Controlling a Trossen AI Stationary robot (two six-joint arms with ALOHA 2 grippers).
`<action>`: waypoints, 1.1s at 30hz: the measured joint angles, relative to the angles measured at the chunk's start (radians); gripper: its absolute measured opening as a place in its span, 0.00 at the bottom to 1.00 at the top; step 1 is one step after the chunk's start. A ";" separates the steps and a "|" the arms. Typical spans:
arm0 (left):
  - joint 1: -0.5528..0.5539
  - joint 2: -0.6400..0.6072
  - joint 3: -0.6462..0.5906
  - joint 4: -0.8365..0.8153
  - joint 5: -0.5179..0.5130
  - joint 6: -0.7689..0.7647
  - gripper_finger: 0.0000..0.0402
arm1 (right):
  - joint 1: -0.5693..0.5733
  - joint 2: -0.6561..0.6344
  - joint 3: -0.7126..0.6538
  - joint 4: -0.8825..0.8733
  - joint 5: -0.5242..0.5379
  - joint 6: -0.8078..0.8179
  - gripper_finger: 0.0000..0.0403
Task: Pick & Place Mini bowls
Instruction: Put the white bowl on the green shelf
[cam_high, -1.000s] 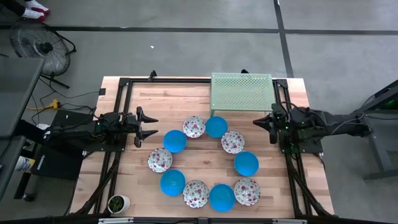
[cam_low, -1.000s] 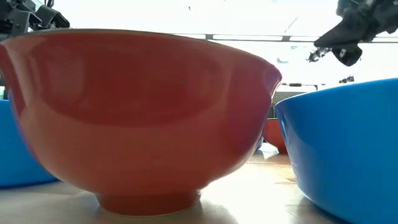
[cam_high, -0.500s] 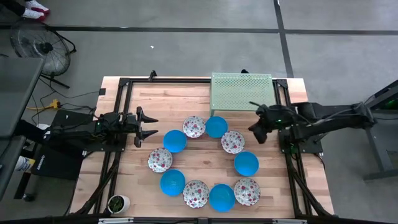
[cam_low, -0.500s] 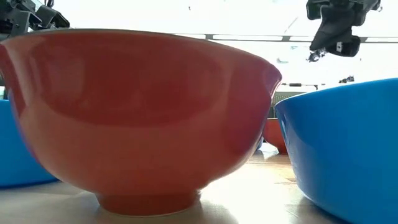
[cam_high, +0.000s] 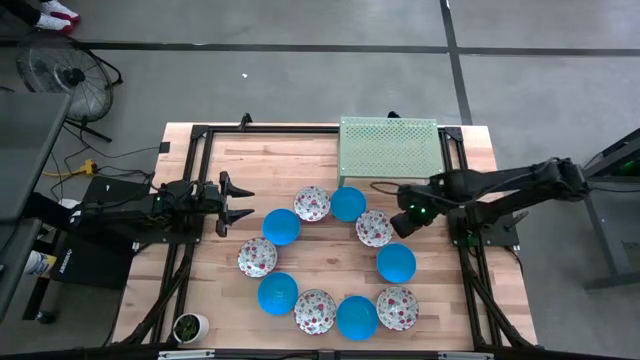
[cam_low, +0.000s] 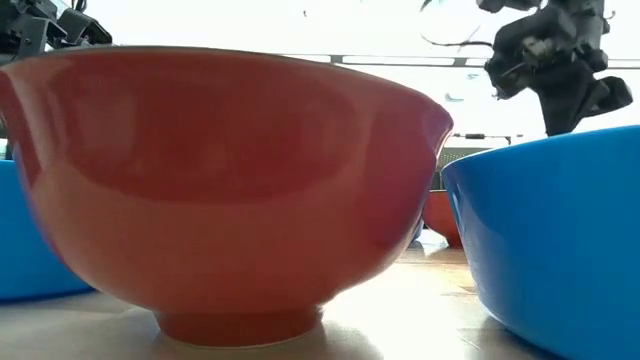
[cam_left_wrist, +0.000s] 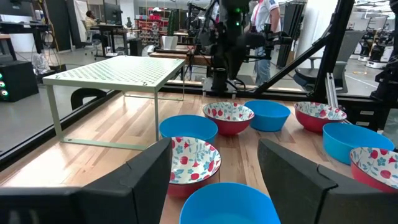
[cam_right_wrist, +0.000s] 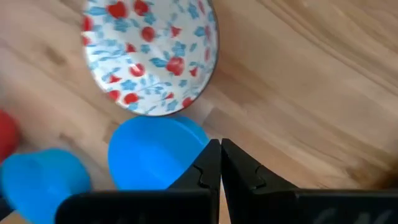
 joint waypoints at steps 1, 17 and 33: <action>0.000 0.000 0.000 0.000 0.000 0.000 0.58 | 0.000 0.020 0.000 0.000 0.000 0.005 0.01; 0.000 0.000 0.000 0.000 0.000 0.000 0.58 | -0.013 0.222 -0.001 0.131 0.031 0.043 0.43; 0.000 0.000 0.000 0.000 0.000 0.000 0.58 | -0.067 0.309 -0.001 0.160 0.031 0.043 0.45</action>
